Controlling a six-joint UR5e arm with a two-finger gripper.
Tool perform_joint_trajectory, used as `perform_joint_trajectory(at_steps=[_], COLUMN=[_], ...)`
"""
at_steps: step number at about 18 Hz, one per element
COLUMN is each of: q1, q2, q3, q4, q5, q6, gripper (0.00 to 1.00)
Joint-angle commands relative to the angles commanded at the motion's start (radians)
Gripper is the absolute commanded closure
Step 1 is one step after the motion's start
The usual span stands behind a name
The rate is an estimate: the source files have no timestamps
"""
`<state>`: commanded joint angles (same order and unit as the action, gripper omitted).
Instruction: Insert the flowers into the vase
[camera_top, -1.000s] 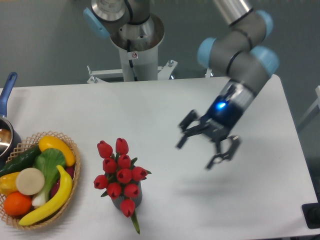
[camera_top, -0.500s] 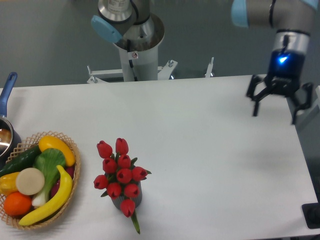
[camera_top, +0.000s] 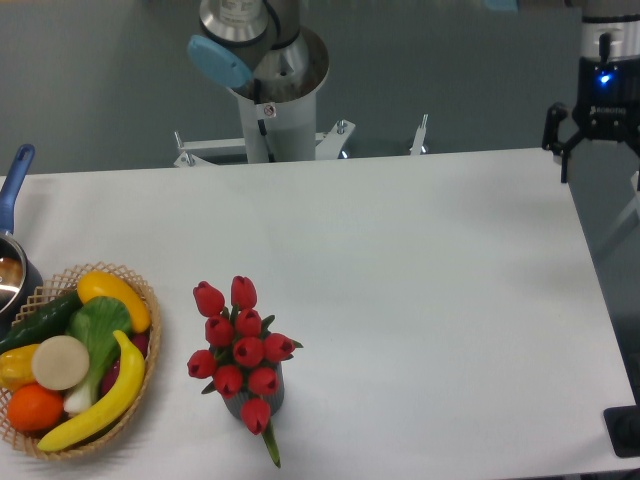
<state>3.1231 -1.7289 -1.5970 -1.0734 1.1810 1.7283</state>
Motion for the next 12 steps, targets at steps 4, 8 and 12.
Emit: perform_joint_trajectory(at_steps=[4,8,12], q1=[0.025,0.049,0.051], q2=[0.015,0.025,0.025], q3=[0.043,0.066,0.069], q4=[-0.128,-0.164,-0.172], q5=[0.124,0.149,0.144], q6=[0.224,0.290,0.290], gripper=[0.00,0.00,0.00])
